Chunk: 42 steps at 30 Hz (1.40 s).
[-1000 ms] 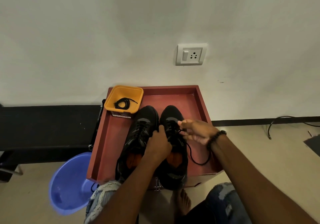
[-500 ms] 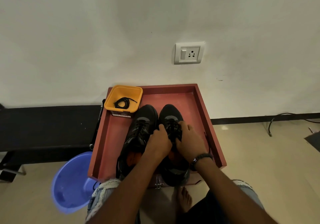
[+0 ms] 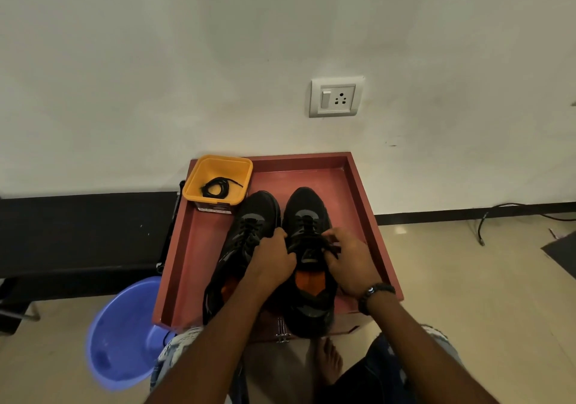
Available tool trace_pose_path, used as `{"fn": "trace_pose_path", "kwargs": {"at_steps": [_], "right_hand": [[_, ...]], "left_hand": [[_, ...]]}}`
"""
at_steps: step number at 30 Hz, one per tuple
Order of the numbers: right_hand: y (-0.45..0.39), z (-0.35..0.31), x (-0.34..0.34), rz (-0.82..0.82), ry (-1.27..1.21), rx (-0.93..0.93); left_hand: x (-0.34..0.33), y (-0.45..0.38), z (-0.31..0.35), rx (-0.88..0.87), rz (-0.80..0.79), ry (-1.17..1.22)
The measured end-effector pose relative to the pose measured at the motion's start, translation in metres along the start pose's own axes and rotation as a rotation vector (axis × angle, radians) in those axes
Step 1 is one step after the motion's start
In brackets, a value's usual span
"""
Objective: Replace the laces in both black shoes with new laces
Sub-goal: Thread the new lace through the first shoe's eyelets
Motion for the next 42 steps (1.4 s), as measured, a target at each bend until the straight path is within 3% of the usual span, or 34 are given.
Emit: {"fn": "trace_pose_path", "kwargs": {"at_steps": [3,8,12,16,18,20,23,27,30,37,39,42], "right_hand": [[0.005,-0.001,-0.001,-0.010,0.048,0.002],[0.001,-0.001,0.008,-0.090,0.014,0.026],[0.004,-0.001,0.010,-0.062,-0.020,-0.010],[0.010,0.000,0.015,-0.090,0.136,-0.037],[0.011,0.000,0.017,-0.204,0.093,-0.071],[0.010,-0.010,0.029,-0.251,0.034,-0.060],[0.009,-0.031,0.058,-0.198,-0.201,-0.086],[0.010,-0.072,0.062,-0.287,-0.581,-0.111],[0.010,-0.098,0.071,-0.279,-0.785,-0.106],[0.012,-0.097,0.090,-0.187,-0.640,-0.036],[0.008,-0.099,0.090,-0.140,-0.495,0.006],[0.000,-0.117,0.090,-0.066,-0.277,0.130]], "left_hand": [[-0.005,0.004,0.008,-0.045,0.011,-0.135],[0.001,-0.001,-0.002,-0.051,-0.035,0.063],[0.001,0.001,-0.002,-0.018,-0.043,0.057],[0.002,0.008,0.009,-0.048,-0.199,-0.215],[0.019,0.013,0.016,-0.095,-0.244,-0.408],[0.048,0.015,0.016,-0.117,-0.256,-0.457],[0.089,0.020,0.016,-0.204,-0.243,-0.225],[0.115,0.035,0.036,-0.221,-0.151,0.546],[0.103,0.033,0.046,-0.181,-0.136,0.923],[0.128,0.032,0.038,-0.097,0.034,1.295],[0.132,0.031,0.047,-0.136,0.010,1.218],[0.126,0.029,0.071,-0.263,-0.109,0.877]]}}
Point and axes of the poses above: each hand's wrist, its own y-axis away from the middle knuckle, its own x-axis out of the back of the hand, z = x × y, the point moved 9 cm from there along -y, towards the middle knuckle, and after that the axes turned 8 degrees about -y, right-handed, at the moved point
